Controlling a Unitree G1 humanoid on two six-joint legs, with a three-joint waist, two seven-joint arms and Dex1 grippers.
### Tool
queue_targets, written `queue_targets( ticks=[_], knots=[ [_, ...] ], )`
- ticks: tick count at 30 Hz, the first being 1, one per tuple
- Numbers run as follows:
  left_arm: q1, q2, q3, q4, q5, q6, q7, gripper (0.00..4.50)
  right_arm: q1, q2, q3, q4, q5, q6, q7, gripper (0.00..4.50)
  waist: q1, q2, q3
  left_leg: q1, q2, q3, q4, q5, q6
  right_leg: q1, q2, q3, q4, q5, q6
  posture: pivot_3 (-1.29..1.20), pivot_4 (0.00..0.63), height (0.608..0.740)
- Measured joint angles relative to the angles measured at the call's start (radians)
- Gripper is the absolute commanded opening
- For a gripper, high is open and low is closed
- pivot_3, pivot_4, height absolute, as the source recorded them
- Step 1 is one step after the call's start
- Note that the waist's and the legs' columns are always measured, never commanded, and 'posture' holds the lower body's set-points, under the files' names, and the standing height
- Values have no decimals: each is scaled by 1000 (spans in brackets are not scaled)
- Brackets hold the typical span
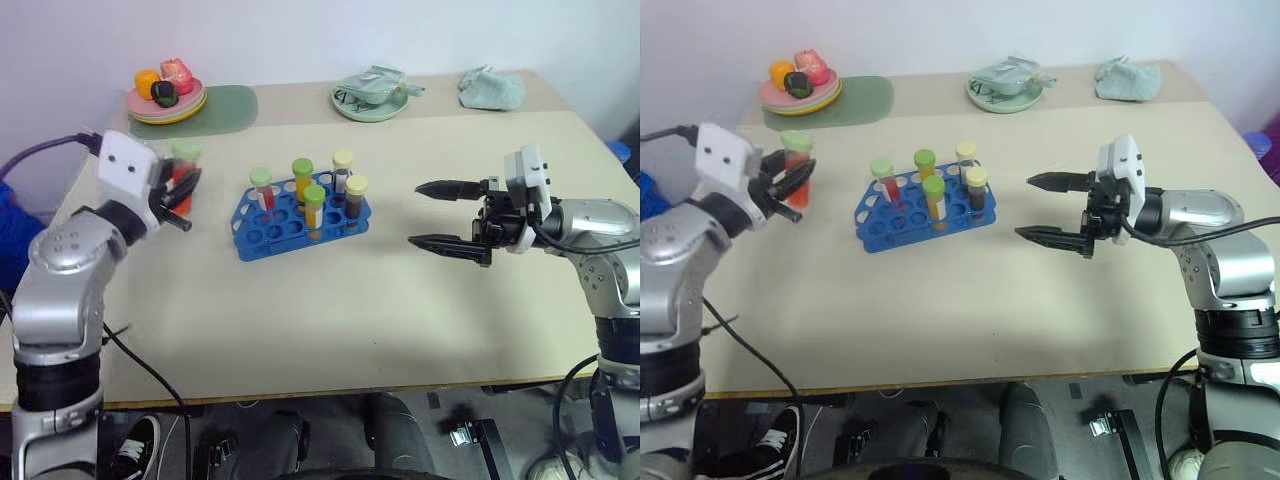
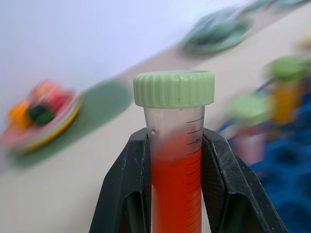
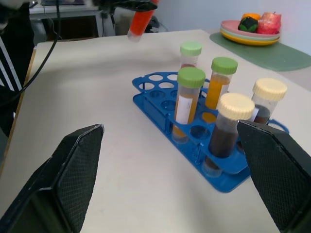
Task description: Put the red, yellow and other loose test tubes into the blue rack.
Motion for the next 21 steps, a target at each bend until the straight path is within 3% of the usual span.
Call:
queue_targets(
  ticks=[6,13,21],
  knots=[
    [54,-90,-73,41,18,-251,-22,747,4,-2,0,9,-7,0,4,4500,-2,0,0,0,0,3,0,0,0,0,0,0,0,0,0,0,150,740],
    [45,-190,-168,286,71,-572,-55,747,44,-10,-18,-19,-5,10,-10,4500,-1,0,0,0,0,4,0,0,0,0,0,0,-1,0,0,0,150,740],
    [34,-265,-241,395,90,-713,-56,747,52,-41,-42,-36,-4,22,-19,4500,-1,0,-1,1,1,4,0,0,0,0,0,0,-1,0,0,0,150,740]
  ],
)
